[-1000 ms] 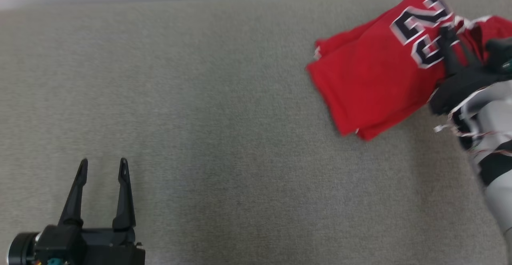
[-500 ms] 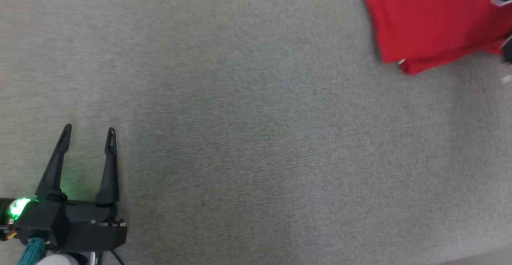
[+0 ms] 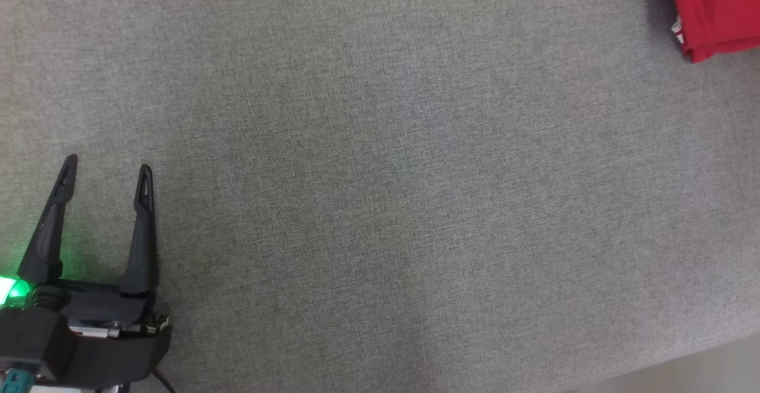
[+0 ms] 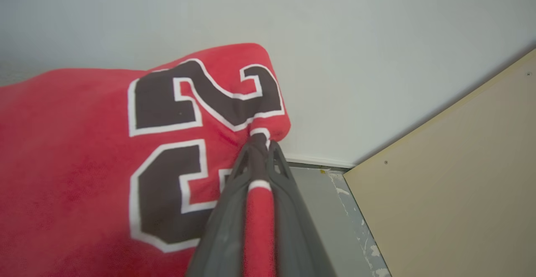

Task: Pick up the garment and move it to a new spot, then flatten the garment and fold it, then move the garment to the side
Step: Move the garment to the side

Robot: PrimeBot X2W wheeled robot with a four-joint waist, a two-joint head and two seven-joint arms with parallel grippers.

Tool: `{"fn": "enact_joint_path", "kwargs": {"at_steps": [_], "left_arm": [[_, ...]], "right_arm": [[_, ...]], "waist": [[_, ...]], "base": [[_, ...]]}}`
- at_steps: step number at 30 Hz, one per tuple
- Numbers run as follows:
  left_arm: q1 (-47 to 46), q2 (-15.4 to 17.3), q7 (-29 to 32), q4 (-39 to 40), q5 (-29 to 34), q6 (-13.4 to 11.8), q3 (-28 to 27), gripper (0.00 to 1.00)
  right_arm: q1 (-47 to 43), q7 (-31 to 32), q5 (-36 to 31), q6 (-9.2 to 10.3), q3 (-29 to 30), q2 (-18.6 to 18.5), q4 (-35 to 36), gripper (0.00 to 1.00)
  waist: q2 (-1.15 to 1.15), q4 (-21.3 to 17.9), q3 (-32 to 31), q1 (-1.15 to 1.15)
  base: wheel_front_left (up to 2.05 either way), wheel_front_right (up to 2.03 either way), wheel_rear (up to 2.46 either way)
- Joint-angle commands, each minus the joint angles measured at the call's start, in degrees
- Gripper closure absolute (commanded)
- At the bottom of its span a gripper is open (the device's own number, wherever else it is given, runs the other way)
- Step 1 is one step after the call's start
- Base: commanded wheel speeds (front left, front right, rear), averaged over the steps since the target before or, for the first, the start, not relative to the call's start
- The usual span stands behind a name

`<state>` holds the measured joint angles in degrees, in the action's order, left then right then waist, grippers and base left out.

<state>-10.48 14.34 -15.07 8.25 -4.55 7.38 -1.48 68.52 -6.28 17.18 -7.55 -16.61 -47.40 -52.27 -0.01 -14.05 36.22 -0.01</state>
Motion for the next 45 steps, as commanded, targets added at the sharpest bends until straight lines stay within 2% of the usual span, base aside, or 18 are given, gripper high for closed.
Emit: {"fn": "enact_joint_path", "kwargs": {"at_steps": [1, 6, 7, 8, 9, 18, 27, 35, 39, 45], "left_arm": [[-1.3, -0.2, -0.1, -1.0, 0.5, -0.2, 0.6, 0.0], [-1.1, 0.4, 0.0, 0.0, 0.4, -0.6, 0.1, 0.0], [-1.2, 0.5, 0.0, 0.1, 0.4, -0.7, 0.1, 0.0], [-1.2, 0.7, 0.1, 0.1, 0.4, -0.8, 0.1, 0.0], [-1.3, 0.7, 0.1, 0.1, 0.5, -0.8, 0.1, 0.0], [0.4, -0.4, 0.0, -3.6, -1.1, -1.9, -0.6, 0.0], [4.8, -3.3, -0.1, -5.1, -2.6, -3.2, -3.1, 0.0], [9.6, -5.2, -0.1, -6.1, -3.4, -3.1, -6.1, 0.0], [11.7, -6.2, -0.1, -7.3, -3.6, -2.6, -7.1, 0.0], [12.9, -7.2, -0.1, -8.3, -2.9, -2.0, -6.6, 0.0]], "right_arm": [[0.6, 0.2, -0.3, 0.18, -0.4, -0.4, -0.2, 1.0], [1.7, 1.2, -1.4, 0.18, -1.3, -1.7, -1.1, 1.0], [1.8, 1.1, -1.4, 0.18, -1.4, -1.6, -1.2, 0.96], [1.9, 0.6, -2.0, 0.18, -1.7, -1.6, -1.1, 0.52], [1.9, 0.5, -2.0, 0.18, -1.7, -1.4, -1.3, 0.0], [0.6, -3.7, -3.6, 0.18, 1.6, 2.5, -2.5, 0.0], [-4.3, -7.6, -1.8, 0.18, 2.4, 6.5, 3.8, 0.0], [-14.0, -8.7, -1.0, 0.18, 4.1, 12.6, 11.6, 0.0], [-22.3, -8.8, -1.2, 0.18, 7.7, 16.9, 16.3, 0.0], [-31.7, -8.9, -2.1, 0.18, 12.0, 20.7, 21.5, 0.0]], "waist": [[0.01, -0.1, 0.7, 0.01], [0.01, -0.3, 1.3, 0.01], [0.01, -0.4, 1.4, 0.01], [0.01, -0.4, 1.5, 0.01], [0.01, -0.5, 1.5, 0.01], [0.01, -0.4, -3.5, 0.01], [0.01, 1.8, -14.5, 0.01], [0.01, 3.7, -22.9, 0.01], [0.01, 5.6, -27.3, 0.01], [0.01, 7.4, -30.0, 0.01]], "base": [[0.0, 0.0, 0.0], [0.0, 0.0, 0.0], [0.0, 0.0, 0.0], [0.0, 0.0, 0.0], [0.0, 0.0, 0.0], [0.0, 0.0, 0.0], [0.0, 0.0, 0.0], [0.0, 0.0, 0.0], [0.0, 0.0, 0.0], [0.0, 0.0, 0.0]]}}
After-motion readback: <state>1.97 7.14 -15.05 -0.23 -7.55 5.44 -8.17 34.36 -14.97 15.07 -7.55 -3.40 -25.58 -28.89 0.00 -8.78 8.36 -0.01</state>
